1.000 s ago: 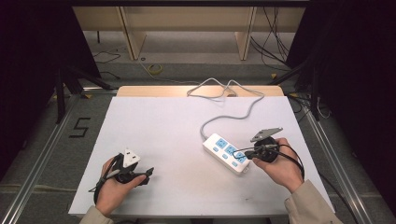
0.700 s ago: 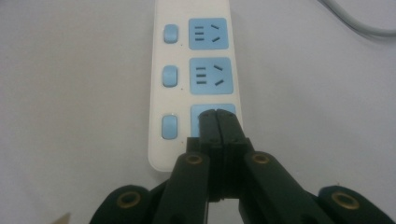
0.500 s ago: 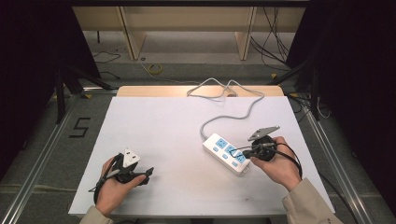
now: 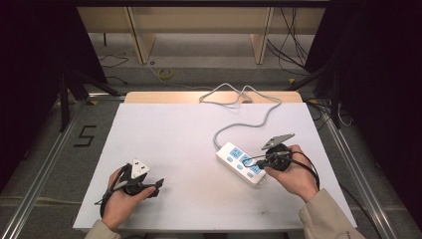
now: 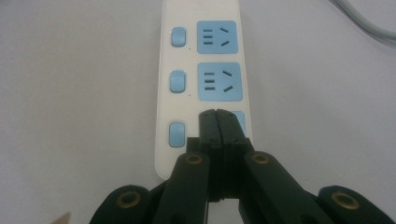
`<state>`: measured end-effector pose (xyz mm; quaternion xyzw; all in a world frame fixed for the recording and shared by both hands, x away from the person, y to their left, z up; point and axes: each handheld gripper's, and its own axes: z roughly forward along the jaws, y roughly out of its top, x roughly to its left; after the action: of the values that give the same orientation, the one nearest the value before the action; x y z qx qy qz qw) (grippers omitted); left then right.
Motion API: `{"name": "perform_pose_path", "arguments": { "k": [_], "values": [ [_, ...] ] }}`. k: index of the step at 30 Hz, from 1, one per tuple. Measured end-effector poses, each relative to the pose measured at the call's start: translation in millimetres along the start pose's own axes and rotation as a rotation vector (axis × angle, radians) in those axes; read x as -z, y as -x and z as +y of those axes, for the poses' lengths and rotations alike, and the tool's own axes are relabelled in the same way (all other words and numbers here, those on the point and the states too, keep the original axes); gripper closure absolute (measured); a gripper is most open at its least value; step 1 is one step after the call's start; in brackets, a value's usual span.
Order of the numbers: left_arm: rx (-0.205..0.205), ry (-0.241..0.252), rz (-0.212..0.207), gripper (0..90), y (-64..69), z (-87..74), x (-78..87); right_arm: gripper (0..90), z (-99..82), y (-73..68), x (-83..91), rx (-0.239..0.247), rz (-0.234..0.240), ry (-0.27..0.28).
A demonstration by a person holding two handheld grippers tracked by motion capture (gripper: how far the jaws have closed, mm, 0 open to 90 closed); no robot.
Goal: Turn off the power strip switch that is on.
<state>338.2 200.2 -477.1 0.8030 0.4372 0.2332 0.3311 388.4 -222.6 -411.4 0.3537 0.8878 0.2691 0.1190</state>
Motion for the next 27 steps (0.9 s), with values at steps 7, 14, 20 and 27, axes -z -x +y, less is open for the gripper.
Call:
{"name": "perform_pose_path", "arguments": {
  "k": [7,14,20,27],
  "values": [
    [-0.001,0.0,0.001,24.4,-0.3,0.0,0.3,90.0,2.9,-1.7,-1.5,0.008,0.007,-0.007],
    [-0.001,0.0,0.0,24.5,-0.3,0.0,0.1,90.0,5.0,-3.7,-3.1,0.009,0.015,-0.016],
    [-0.002,0.0,0.001,24.5,-0.1,0.1,0.2,90.0,6.3,-4.5,-4.8,0.012,0.019,-0.023],
    [-0.002,0.001,0.0,24.5,-0.3,0.1,0.1,90.0,8.1,-5.4,-6.5,0.014,0.027,-0.033]
  ]
}}
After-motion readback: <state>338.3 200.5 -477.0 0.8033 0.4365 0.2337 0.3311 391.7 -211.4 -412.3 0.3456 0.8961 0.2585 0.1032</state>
